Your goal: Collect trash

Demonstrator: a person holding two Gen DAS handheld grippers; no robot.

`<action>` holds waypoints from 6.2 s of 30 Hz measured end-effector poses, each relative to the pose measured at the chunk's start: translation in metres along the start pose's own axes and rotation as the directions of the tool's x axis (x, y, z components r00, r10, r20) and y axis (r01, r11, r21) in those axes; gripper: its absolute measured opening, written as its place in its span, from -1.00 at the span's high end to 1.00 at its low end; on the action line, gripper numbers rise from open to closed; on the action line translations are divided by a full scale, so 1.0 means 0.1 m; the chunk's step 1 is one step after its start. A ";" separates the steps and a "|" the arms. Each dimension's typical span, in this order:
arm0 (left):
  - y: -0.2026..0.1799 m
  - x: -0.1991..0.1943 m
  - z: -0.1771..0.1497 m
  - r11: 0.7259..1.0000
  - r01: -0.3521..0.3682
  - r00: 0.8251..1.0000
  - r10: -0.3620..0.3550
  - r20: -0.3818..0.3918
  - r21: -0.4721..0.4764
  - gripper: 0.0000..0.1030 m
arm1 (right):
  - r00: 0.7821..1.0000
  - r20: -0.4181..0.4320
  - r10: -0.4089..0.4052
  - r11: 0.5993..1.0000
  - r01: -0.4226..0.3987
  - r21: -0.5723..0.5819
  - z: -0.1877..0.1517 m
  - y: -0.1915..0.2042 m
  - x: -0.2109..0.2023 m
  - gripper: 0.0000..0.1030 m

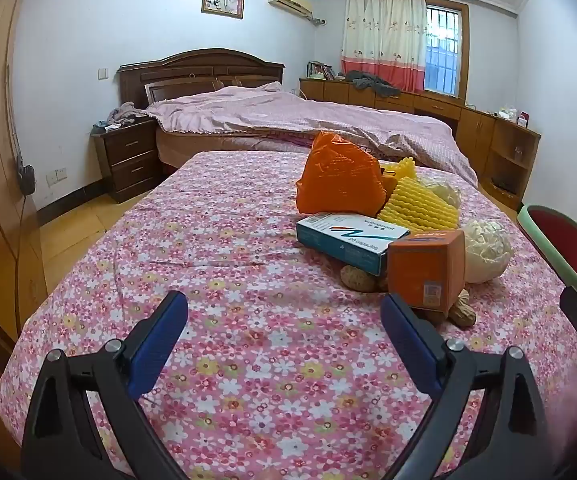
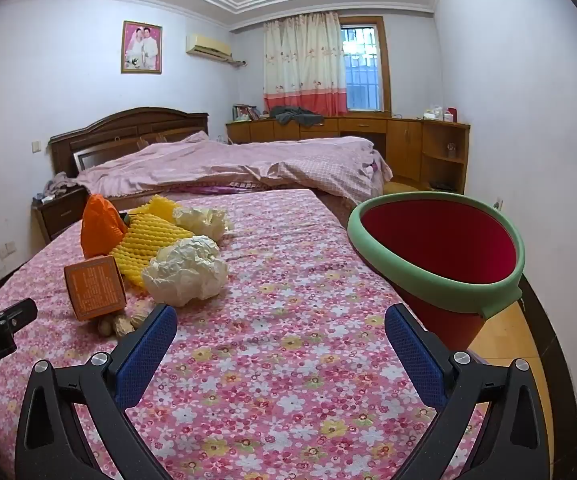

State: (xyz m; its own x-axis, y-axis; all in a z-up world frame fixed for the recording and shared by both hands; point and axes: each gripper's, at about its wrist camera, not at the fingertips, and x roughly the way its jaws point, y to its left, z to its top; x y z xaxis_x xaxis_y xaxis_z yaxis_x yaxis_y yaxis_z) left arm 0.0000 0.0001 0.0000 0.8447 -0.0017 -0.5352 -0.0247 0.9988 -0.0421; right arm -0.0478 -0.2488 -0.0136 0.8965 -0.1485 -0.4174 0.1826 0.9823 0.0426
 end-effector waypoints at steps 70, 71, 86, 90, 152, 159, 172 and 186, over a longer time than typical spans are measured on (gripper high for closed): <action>0.00 0.00 0.00 1.000 0.001 1.000 -0.001 -0.001 -0.005 -0.87 | 1.000 0.005 0.003 1.000 -0.003 0.002 0.00 0.00 -0.01 -1.00; 0.00 0.00 0.00 1.000 0.001 1.000 -0.001 -0.001 -0.005 -0.87 | 1.000 0.005 0.003 1.000 -0.003 0.002 0.00 0.00 -0.01 -1.00; -0.05 0.01 0.03 1.000 -0.009 1.000 0.009 -0.006 0.005 -0.87 | 1.000 0.006 -0.004 1.000 0.005 -0.024 0.02 0.04 -0.03 -1.00; -0.06 -0.02 0.05 1.000 -0.009 1.000 0.009 -0.004 0.011 -0.87 | 1.000 -0.013 0.005 1.000 -0.005 -0.013 0.00 -0.02 0.02 -1.00; 0.13 0.68 0.81 0.980 0.193 0.969 -0.199 -0.147 -0.052 -0.22 | 0.936 -0.323 0.142 0.988 -0.111 0.110 0.48 0.35 0.87 -1.00; 0.16 0.81 0.77 0.957 0.277 0.940 -0.289 -0.180 -0.091 -0.22 | 0.917 -0.366 0.156 0.983 -0.108 0.148 0.43 0.43 1.06 -0.33; 0.07 0.70 0.79 0.942 0.328 0.929 -0.335 -0.158 -0.066 -0.21 | 0.915 -0.351 0.200 0.976 -0.156 0.152 0.50 0.48 0.89 0.15; -0.19 0.27 0.88 0.929 0.368 0.919 -0.370 -0.132 -0.040 -0.21 | 0.956 -0.245 0.161 0.977 -0.118 0.180 0.74 0.02 0.32 0.15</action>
State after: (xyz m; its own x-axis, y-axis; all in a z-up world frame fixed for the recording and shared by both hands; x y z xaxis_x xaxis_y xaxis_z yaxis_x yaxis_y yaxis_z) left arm 0.0702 -0.0147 0.0602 0.7154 -0.3780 -0.5877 0.2669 0.9251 -0.2701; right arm 0.0108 -0.2600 0.0405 0.7873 0.0438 -0.6150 0.1455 0.9561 0.2544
